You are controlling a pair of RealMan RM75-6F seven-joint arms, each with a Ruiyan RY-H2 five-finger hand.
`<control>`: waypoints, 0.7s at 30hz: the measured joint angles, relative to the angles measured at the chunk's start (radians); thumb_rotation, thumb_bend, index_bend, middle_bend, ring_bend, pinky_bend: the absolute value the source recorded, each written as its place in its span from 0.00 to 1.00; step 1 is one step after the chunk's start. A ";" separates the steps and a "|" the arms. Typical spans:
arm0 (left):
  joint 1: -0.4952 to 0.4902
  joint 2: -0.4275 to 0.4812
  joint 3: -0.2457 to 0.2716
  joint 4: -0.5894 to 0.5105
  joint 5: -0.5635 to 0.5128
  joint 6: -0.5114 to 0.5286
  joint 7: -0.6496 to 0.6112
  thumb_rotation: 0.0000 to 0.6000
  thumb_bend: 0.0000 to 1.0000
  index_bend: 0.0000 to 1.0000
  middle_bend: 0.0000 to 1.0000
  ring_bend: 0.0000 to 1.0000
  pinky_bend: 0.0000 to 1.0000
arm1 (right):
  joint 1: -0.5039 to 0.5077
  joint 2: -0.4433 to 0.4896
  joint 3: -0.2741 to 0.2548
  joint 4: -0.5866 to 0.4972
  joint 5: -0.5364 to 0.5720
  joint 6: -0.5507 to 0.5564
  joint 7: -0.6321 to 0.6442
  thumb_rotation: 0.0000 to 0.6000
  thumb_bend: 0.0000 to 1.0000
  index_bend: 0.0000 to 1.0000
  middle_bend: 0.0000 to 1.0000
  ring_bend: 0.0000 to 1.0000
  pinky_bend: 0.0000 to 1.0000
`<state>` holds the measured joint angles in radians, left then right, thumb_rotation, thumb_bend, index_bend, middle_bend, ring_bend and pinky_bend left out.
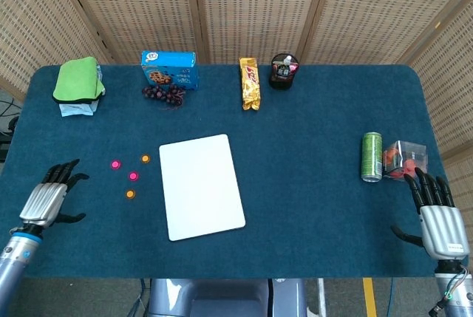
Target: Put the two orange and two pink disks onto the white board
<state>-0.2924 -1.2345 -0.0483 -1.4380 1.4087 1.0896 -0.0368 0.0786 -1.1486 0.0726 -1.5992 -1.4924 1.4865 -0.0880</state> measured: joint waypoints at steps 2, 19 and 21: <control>-0.027 -0.024 -0.003 0.015 -0.008 -0.031 0.015 1.00 0.19 0.37 0.00 0.00 0.00 | 0.001 0.002 0.000 -0.002 0.002 -0.003 0.002 1.00 0.00 0.00 0.00 0.00 0.00; -0.128 -0.134 -0.016 0.044 -0.084 -0.114 0.233 1.00 0.29 0.42 0.00 0.00 0.00 | 0.002 0.008 -0.002 -0.005 0.004 -0.010 0.011 1.00 0.00 0.00 0.00 0.00 0.00; -0.136 -0.146 -0.014 0.051 -0.092 -0.124 0.243 1.00 0.29 0.42 0.00 0.00 0.00 | 0.002 0.008 -0.001 -0.006 0.005 -0.009 0.011 1.00 0.00 0.00 0.00 0.00 0.00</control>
<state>-0.4285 -1.3804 -0.0624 -1.3869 1.3166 0.9657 0.2065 0.0803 -1.1406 0.0712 -1.6052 -1.4879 1.4771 -0.0769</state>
